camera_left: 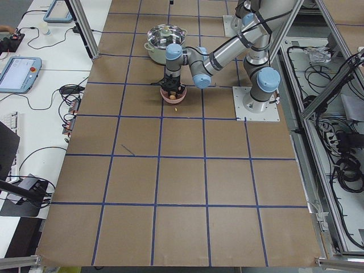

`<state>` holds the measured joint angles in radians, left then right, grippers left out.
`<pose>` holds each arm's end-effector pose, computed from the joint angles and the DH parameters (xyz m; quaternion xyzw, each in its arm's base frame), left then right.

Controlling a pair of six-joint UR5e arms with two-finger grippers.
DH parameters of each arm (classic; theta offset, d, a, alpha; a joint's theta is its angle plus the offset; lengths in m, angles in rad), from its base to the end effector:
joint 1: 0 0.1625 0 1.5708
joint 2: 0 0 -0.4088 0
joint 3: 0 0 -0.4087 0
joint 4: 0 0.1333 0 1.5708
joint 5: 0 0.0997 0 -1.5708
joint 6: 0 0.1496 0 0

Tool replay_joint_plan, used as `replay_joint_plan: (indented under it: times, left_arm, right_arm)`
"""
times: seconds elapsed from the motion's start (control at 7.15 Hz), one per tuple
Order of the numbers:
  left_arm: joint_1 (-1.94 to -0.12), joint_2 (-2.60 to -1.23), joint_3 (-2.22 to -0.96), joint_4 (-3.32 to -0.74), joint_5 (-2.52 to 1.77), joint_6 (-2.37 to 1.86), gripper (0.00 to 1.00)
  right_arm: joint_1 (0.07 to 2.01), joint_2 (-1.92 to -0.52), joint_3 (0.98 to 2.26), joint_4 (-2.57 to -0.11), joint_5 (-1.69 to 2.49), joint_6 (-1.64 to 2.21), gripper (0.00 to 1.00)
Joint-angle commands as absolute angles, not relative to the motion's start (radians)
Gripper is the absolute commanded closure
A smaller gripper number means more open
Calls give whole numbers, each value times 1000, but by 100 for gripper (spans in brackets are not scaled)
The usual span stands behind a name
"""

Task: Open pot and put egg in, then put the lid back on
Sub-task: 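Lower the left gripper into the bowl and close it on the egg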

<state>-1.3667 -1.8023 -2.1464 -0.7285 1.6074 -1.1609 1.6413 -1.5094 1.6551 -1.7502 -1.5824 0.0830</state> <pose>-0.0276 -0.4973 0.1193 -0.6308 0.7755 -0.0240 0.0081 0.1689 -0.5235 0.3650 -0.0063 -0.9998 0.0172 0.0045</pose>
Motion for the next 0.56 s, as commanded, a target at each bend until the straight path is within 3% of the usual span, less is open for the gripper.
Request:
replay_joint_plan:
  times: [0.0,0.42]
  left_arm:
    - [-1367,-1804,-2146,-730,1609,-1158,64]
    - [-1367,-1805,-2146,-730,1606,-1160,61]
  right_arm:
    - [1641,-1509,1655,-1749,-1583,84,0]
    - [1641,-1509,1655,-1747,-1583,83,0]
